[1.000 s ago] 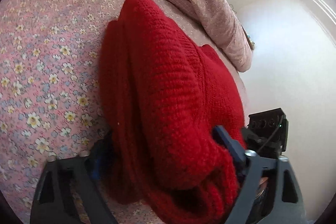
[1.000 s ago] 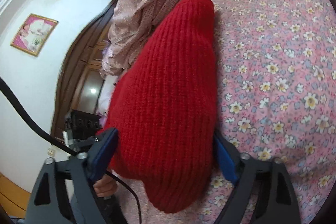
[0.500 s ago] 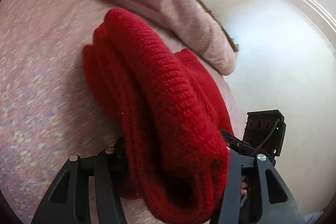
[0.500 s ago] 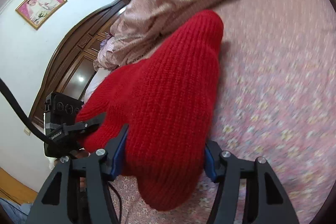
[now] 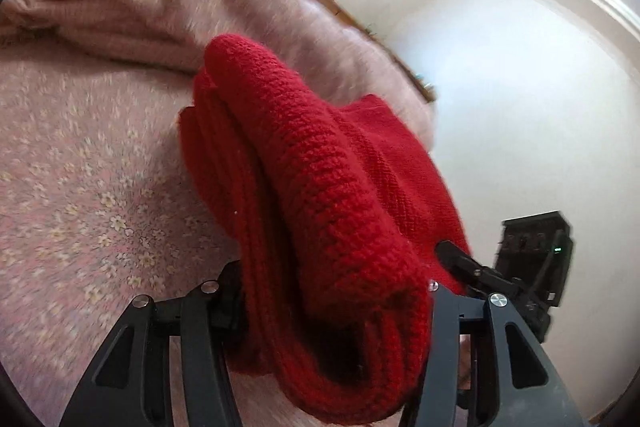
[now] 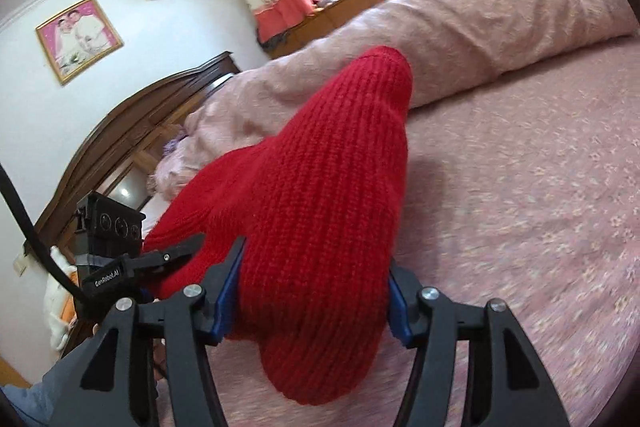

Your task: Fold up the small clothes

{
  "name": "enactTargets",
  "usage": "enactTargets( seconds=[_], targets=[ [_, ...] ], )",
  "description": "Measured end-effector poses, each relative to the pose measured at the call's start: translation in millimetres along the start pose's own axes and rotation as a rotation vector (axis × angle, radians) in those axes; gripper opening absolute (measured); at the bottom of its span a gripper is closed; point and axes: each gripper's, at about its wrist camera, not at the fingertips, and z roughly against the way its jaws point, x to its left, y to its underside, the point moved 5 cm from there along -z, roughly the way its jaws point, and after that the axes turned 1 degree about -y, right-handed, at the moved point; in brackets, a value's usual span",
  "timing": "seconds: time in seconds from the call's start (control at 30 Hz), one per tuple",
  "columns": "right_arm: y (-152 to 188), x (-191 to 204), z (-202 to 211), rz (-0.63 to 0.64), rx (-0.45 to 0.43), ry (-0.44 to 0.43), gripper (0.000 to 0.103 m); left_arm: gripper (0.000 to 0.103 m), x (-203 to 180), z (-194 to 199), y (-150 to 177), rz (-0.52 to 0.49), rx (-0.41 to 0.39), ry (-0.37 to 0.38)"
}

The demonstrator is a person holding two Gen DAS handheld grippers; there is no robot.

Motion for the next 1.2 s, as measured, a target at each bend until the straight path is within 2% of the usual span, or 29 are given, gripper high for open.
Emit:
enactTargets(
  seconds=[0.07,0.1,0.13,0.3,0.37,0.43,0.47,0.7,1.2],
  targets=[
    [7,-21,-14,-0.024,0.045,0.045,0.062,0.046,15,-24,11,0.0,0.05,-0.06],
    [13,-32,-23,-0.046,0.08,0.071,0.063,0.048,22,-32,19,-0.008,0.058,-0.079],
    [17,-40,-29,-0.068,0.097,0.088,0.063,0.049,23,-31,22,-0.022,0.031,-0.068],
    [23,-45,-30,-0.042,0.046,0.053,0.068,0.051,16,-26,31,-0.085,-0.02,-0.131],
    [22,-56,-33,-0.11,0.048,-0.002,0.069,0.051,13,-30,31,-0.081,-0.03,-0.118],
    [22,-60,-34,-0.124,0.039,-0.023,0.069,0.051,16,-28,34,-0.066,-0.029,-0.107],
    [22,-58,-35,-0.118,0.038,-0.018,0.069,0.051,20,-18,39,-0.067,-0.029,-0.107],
    [23,-58,-40,-0.127,0.033,-0.026,0.07,0.053,16,-23,34,-0.104,-0.035,-0.155],
    [25,-61,-41,-0.138,0.036,-0.031,0.071,0.055,7,-23,33,-0.112,-0.039,-0.173]
  ],
)
